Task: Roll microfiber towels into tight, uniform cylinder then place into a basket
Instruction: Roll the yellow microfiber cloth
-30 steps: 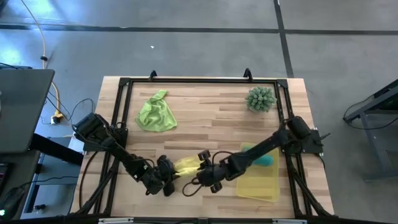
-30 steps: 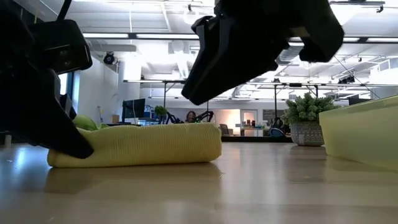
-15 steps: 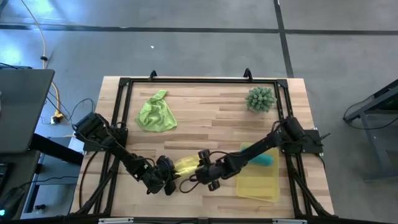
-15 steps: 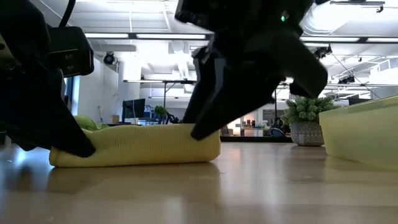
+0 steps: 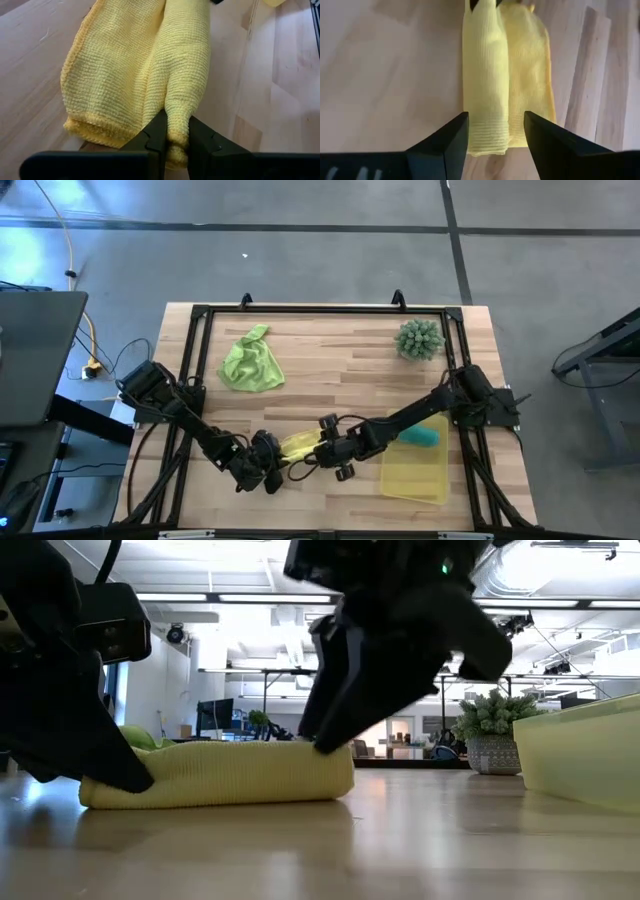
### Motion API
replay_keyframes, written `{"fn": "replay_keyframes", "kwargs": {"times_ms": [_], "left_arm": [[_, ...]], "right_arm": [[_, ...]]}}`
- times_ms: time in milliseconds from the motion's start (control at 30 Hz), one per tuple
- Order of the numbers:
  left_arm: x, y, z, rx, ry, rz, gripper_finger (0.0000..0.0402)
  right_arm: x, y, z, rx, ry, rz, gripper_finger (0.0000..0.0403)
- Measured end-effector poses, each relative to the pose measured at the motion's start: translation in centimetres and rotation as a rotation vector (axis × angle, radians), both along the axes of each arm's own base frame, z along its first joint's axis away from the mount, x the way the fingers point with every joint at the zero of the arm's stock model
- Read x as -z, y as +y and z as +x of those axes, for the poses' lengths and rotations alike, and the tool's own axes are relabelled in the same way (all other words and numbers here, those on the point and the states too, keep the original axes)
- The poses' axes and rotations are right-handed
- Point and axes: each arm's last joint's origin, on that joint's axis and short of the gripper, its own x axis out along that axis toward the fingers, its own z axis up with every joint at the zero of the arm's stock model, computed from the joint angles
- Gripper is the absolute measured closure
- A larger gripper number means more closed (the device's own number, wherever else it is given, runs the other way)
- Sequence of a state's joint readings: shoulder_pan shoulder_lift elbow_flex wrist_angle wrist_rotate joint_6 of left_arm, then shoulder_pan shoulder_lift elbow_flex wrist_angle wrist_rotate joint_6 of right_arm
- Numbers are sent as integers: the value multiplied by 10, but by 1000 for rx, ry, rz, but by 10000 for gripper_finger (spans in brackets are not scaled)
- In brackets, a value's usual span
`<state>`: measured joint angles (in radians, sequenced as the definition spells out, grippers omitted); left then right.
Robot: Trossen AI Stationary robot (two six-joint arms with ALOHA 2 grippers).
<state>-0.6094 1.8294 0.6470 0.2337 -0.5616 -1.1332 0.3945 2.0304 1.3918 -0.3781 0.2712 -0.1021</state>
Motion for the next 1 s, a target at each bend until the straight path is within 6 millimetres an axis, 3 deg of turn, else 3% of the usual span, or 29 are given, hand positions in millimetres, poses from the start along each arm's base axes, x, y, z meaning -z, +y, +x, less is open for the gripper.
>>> {"fn": "replay_keyframes", "kwargs": {"times_ms": [167,367,567,1000], "left_arm": [[0,0,0,0,0,1,362],[0,0,0,0,0,2,362],[0,0,0,0,0,2,362],[-5,0,0,66,10,30,362]], "right_arm": [[-10,9,-5,28,-18,90,220],[3,17,-6,26,8,74,220],[18,7,1,77,12,19,220],[27,-12,10,115,32,32,237]]}}
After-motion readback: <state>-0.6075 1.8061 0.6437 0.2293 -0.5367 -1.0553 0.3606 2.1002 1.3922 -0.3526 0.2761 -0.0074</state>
